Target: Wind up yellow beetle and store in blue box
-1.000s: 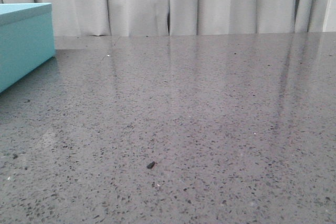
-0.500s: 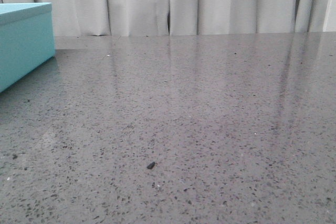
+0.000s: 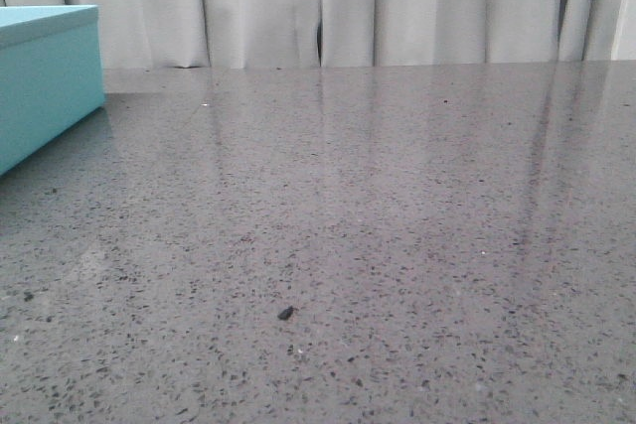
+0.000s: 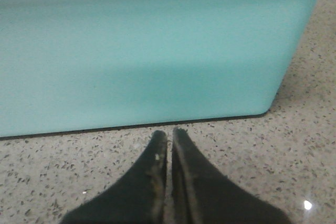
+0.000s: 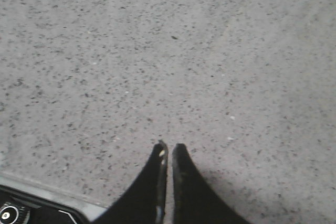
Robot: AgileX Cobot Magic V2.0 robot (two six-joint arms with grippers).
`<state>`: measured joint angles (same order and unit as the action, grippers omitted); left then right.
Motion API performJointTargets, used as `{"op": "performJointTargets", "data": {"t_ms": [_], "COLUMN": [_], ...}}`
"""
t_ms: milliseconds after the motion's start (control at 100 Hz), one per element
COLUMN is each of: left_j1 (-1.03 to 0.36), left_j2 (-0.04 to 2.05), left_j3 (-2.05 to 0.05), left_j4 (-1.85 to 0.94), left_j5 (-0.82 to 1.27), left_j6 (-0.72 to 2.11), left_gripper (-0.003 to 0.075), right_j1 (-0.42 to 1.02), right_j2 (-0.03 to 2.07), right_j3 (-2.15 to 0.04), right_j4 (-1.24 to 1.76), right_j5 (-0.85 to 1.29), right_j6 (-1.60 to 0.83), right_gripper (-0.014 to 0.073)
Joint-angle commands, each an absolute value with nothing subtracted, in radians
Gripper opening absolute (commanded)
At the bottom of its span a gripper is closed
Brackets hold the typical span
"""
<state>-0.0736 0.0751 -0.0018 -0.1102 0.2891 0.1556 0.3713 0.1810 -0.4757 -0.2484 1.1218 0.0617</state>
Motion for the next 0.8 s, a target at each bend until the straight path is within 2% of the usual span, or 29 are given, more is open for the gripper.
{"op": "performJointTargets", "data": {"t_ms": [0, 630, 790], "left_j1": [-0.080, -0.080, -0.080], "left_j2": [0.087, 0.087, 0.087], "left_j3": [0.042, 0.042, 0.042], "left_j4": [-0.117, -0.117, -0.117], "left_j5": [0.219, 0.219, 0.219], "left_j6": [0.152, 0.152, 0.152], "left_gripper": [-0.0019, -0.0019, -0.0019], "right_j1": [0.370, 0.370, 0.370], "right_j2": [0.194, 0.200, 0.205], "right_j3": [-0.493, -0.490, -0.425], "right_j4": [-0.294, -0.292, -0.292], "right_j5": [1.069, 1.069, 1.069], "right_j6": [0.057, 0.057, 0.057], "right_gripper": [-0.0048, -0.0048, -0.0048]}}
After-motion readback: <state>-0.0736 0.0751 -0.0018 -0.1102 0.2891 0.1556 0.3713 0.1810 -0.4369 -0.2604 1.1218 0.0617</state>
